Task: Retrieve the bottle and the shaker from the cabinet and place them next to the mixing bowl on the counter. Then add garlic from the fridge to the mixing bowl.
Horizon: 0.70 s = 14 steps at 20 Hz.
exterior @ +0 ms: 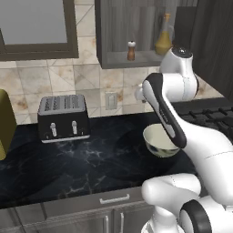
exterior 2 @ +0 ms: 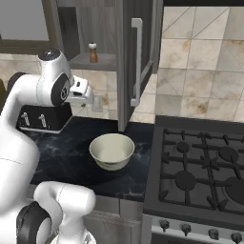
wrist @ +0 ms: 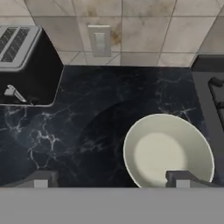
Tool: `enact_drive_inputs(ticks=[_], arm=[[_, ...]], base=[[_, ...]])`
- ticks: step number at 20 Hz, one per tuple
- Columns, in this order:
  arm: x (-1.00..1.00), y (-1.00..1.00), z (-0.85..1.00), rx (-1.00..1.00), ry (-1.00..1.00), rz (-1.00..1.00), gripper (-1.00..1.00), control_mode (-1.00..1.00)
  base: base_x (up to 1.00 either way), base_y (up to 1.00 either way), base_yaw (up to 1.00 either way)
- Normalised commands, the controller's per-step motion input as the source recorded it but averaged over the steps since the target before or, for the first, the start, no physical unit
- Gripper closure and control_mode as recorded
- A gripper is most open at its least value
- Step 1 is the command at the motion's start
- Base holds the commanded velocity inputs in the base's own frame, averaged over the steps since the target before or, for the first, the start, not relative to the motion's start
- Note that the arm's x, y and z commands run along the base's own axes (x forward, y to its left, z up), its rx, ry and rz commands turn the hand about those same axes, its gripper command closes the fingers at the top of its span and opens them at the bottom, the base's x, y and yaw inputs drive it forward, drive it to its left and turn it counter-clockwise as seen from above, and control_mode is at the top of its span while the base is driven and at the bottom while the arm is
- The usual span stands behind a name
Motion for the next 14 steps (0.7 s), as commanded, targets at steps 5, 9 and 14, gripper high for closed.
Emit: enact_drive_inputs(ticks=[5, 9, 14], arm=[[-0.01, -0.01, 0.64, 0.02, -0.26, -0.09, -1.0, -1.0], [0.03, -0.2, 0.87, 0.15, -0.05, 0.0, -1.0, -1.0], [-0.05, -0.26, 0.79, 0.16, -0.17, -0.01, -1.0, -1.0]], base=[[0.0, 0.0, 0.0], [0.0, 0.0, 0.0], [0.0, 0.0, 0.0]])
